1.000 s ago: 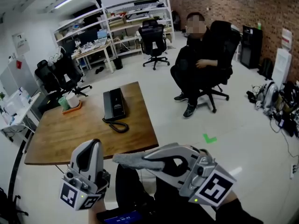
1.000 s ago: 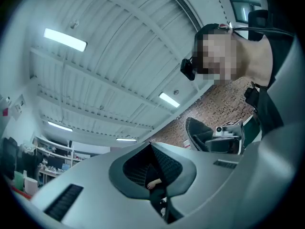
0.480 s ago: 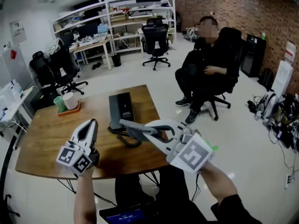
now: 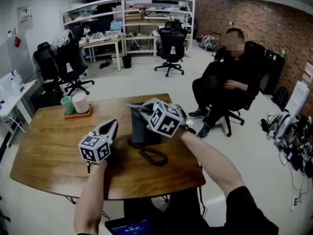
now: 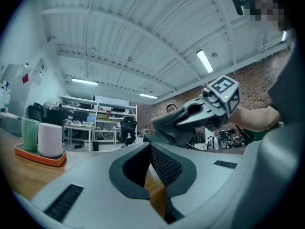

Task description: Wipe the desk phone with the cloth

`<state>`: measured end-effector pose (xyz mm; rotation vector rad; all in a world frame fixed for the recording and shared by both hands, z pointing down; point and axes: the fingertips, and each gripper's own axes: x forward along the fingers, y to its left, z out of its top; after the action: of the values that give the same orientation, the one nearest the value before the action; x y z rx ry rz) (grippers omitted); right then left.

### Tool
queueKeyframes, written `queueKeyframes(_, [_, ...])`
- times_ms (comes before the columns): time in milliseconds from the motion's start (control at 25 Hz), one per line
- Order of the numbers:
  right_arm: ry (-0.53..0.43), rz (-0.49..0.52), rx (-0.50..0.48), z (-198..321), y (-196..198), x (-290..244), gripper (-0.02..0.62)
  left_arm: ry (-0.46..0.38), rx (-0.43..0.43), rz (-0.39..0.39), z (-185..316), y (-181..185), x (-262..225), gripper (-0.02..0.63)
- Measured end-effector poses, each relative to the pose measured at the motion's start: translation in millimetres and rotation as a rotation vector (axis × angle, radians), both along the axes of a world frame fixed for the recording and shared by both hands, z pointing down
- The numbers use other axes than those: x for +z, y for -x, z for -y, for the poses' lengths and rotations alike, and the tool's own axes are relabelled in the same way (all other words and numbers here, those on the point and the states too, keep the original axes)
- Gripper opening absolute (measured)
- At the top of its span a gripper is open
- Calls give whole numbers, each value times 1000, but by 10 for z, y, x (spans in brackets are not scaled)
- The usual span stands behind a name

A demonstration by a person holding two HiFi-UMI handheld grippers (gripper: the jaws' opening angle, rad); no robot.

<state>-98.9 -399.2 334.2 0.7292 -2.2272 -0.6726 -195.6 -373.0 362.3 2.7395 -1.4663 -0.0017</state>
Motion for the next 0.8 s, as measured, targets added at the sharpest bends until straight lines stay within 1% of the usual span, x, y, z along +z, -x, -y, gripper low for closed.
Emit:
queueKeyframes(80, [-7, -15, 31, 308, 153, 20, 25, -24, -3, -1, 22, -2, -62, -8])
queueKeyframes(160, [-26, -18, 63, 549, 278, 38, 25, -31, -3, -5, 8, 16, -72, -8])
queueKeyframes(280, [-21, -27, 95, 674, 376, 255, 25, -34, -2, -12, -92, 43, -13, -8])
queueKeyframes(360, [-25, -48, 97, 709, 335, 314, 23, -55, -2, -16, -116, 21, -52, -8])
queueKeyframes(400, [-31, -64, 87, 688, 306, 297, 23, -65, 0, -16, -121, -3, -87, -8])
queueKeyframes(480, [-31, -110, 36, 517, 300, 293, 23, -76, 5, -14, -128, -33, -150, -8])
queueKeyframes(640, [-24, -184, -103, -47, 363, 475, 24, -71, 3, -8, -120, -12, -179, -8])
queueKeyframes(800, [-29, -232, -197, -566, 295, 707, 25, -65, 1, -10, -104, -16, -156, -8])
